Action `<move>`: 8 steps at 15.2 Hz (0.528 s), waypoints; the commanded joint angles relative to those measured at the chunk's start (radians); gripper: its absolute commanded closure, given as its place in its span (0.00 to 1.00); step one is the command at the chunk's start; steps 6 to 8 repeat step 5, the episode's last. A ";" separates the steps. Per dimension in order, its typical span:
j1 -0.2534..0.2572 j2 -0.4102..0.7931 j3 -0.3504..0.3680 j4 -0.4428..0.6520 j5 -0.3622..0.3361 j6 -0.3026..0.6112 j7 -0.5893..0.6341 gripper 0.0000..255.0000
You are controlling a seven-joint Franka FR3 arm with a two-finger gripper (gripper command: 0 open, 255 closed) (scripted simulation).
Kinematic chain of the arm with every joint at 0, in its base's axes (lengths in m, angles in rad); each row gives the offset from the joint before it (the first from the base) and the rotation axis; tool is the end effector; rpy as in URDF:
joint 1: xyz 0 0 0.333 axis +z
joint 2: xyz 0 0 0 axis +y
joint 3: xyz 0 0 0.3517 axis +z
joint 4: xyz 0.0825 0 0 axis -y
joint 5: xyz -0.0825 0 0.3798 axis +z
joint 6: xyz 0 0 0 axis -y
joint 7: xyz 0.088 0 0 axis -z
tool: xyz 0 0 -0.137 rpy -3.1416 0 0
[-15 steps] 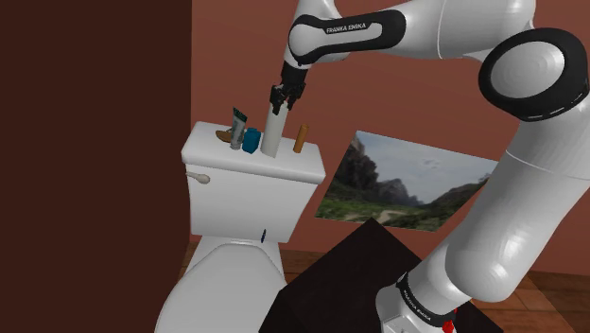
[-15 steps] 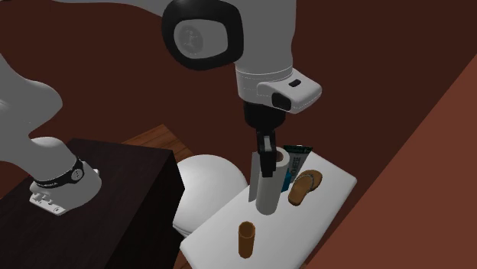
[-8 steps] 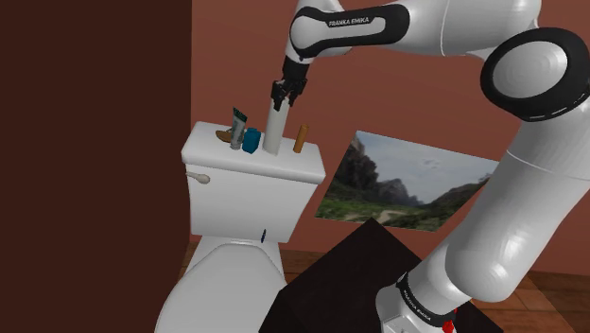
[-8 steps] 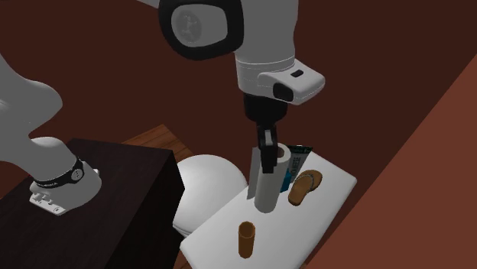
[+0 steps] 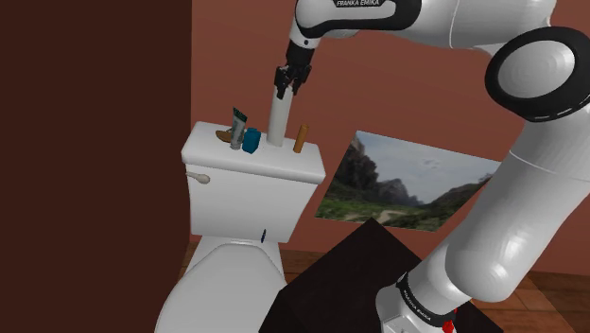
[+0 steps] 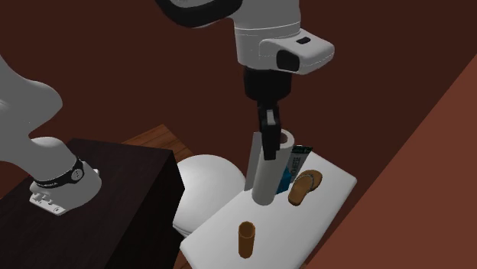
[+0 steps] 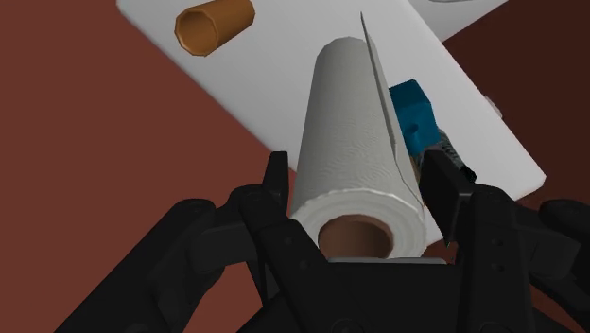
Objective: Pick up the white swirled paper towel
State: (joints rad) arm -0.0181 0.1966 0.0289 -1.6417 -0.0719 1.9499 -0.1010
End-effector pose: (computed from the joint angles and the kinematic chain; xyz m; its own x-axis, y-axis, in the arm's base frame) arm 0.6405 -0.0013 0.5149 0.9852 0.1365 0.1037 0.1292 -0.9888 0.0745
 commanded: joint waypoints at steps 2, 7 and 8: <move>0.001 -0.001 0.000 0.038 0.001 -0.040 -0.002 1.00; 0.001 -0.001 0.000 0.054 0.001 -0.055 -0.003 1.00; 0.001 -0.001 0.000 0.054 0.001 -0.055 -0.003 1.00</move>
